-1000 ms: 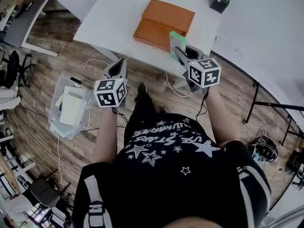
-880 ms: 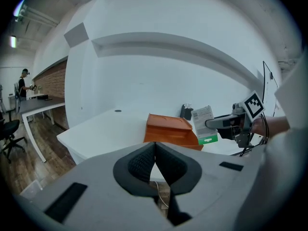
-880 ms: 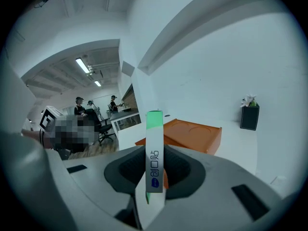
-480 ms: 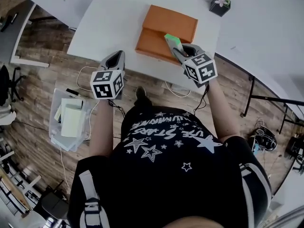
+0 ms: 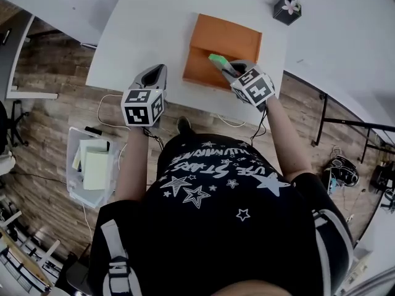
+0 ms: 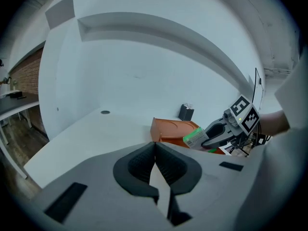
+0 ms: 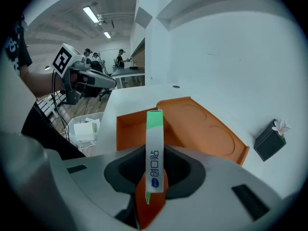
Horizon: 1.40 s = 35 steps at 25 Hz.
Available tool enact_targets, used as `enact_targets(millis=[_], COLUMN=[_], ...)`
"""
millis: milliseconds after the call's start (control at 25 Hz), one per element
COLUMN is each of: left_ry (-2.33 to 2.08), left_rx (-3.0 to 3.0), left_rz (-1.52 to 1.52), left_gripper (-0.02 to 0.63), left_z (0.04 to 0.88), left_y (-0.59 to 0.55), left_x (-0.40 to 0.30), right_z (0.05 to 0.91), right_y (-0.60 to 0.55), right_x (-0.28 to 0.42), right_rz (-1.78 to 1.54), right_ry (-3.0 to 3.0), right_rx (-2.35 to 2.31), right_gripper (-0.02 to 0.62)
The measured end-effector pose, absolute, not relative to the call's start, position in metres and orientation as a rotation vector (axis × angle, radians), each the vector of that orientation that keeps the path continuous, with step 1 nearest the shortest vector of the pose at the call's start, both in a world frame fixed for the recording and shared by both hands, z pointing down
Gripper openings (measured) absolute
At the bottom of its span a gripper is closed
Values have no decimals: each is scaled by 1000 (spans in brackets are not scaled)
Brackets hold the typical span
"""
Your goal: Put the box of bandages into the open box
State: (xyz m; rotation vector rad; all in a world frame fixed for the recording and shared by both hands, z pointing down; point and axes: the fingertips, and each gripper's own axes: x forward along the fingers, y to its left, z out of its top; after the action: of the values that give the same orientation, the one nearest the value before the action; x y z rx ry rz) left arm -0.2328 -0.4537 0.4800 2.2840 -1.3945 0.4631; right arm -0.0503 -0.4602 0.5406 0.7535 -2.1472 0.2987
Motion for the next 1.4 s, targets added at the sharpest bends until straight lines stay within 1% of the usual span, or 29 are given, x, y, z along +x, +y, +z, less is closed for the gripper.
enact_targets(millis=[200, 440, 1000, 1040, 1160, 1400], left_ry=[-1328, -1264, -1190, -1186, -1175, -1172], left_rx=[2299, 2314, 2328, 2327, 2331, 2336], left_rz=[480, 489, 499, 502, 500, 501], left_gripper=[20, 20, 20, 20, 20, 20], left_z=[491, 498, 512, 514, 515, 514], left_y=[-476, -489, -514, -514, -513, -509], left_x=[-237, -242, -250, -250, -247, -245], right_z=[553, 560, 580, 581, 583, 565], right_y=[-473, -479, -484, -482, -480, -486], right_x=[-62, -81, -96, -97, -96, -94], right_rz=[348, 334, 349, 350, 345, 299], right_ry=[-2096, -2049, -2003, -2004, -2007, -2077], right_rx=[712, 654, 633, 628, 649, 742], right_gripper=[110, 110, 113, 116, 152, 184])
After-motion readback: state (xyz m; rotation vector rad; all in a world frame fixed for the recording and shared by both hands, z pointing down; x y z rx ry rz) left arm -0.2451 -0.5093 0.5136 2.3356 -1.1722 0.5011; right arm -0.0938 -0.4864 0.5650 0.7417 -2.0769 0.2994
